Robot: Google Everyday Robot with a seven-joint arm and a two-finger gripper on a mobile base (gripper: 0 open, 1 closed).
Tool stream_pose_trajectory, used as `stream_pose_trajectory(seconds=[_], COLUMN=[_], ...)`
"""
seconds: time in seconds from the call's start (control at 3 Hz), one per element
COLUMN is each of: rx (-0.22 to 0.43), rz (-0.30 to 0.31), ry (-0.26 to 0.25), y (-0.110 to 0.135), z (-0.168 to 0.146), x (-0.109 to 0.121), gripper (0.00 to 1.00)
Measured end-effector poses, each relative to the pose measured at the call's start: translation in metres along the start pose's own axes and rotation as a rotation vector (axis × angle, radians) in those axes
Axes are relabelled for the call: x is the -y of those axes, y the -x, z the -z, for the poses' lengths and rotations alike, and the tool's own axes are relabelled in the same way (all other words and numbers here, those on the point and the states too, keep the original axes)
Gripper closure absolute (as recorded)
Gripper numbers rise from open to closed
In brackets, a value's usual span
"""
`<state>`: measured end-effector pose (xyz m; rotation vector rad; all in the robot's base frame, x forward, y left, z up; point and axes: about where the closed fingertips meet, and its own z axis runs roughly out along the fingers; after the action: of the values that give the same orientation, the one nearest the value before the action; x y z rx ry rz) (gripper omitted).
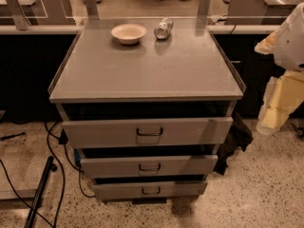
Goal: Open middle drawer
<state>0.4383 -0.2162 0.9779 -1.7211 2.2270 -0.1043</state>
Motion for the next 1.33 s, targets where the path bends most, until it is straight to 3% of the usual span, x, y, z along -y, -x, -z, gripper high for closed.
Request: stream_pose_trajectory(seconds=[0.67,1.0,1.33], rx=[-0.015,0.031,0.102], rz=[0.031,0.034,0.024], ry=[-0.029,-0.013,0.038], y=[-0.005,-0.018,-0.029], z=[-0.019,-0.064,-0.141], x=[-0.01,-0.035,-0.06], gripper=[0.0,0.0,0.0])
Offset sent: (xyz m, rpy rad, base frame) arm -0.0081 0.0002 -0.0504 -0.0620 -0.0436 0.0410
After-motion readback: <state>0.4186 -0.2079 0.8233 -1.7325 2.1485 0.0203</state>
